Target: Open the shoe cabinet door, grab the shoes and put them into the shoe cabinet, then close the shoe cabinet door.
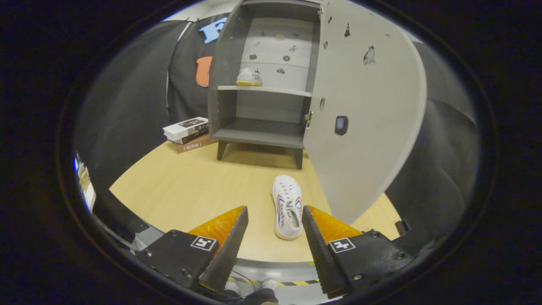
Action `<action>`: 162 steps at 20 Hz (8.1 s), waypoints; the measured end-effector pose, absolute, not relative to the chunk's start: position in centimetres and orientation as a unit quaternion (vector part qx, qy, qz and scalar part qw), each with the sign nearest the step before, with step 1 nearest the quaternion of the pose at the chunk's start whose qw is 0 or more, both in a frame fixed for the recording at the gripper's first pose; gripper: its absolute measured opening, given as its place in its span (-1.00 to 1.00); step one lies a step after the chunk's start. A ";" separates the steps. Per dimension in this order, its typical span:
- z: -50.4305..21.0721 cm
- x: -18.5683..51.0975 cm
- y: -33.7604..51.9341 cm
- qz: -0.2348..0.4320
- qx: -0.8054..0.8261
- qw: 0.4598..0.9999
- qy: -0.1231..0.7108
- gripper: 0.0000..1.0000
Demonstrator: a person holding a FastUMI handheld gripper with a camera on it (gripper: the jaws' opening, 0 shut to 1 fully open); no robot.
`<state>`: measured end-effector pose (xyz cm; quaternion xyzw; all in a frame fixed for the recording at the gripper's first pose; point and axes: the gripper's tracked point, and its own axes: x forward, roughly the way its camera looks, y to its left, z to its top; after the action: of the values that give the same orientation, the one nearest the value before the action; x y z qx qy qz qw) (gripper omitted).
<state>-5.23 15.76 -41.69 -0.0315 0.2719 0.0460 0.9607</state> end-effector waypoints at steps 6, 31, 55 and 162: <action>-48.2 0.3 14.7 0.026 -0.076 0.944 0.321 0.66; -53.1 7.0 17.2 0.057 -0.055 0.918 0.388 -0.93; -18.5 17.3 20.8 0.108 -0.076 0.971 0.201 -0.93; -7.5 -2.0 -9.5 0.061 0.029 0.997 0.043 0.95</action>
<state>-1.98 -9.52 -7.46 0.0290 0.0427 0.0606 0.9968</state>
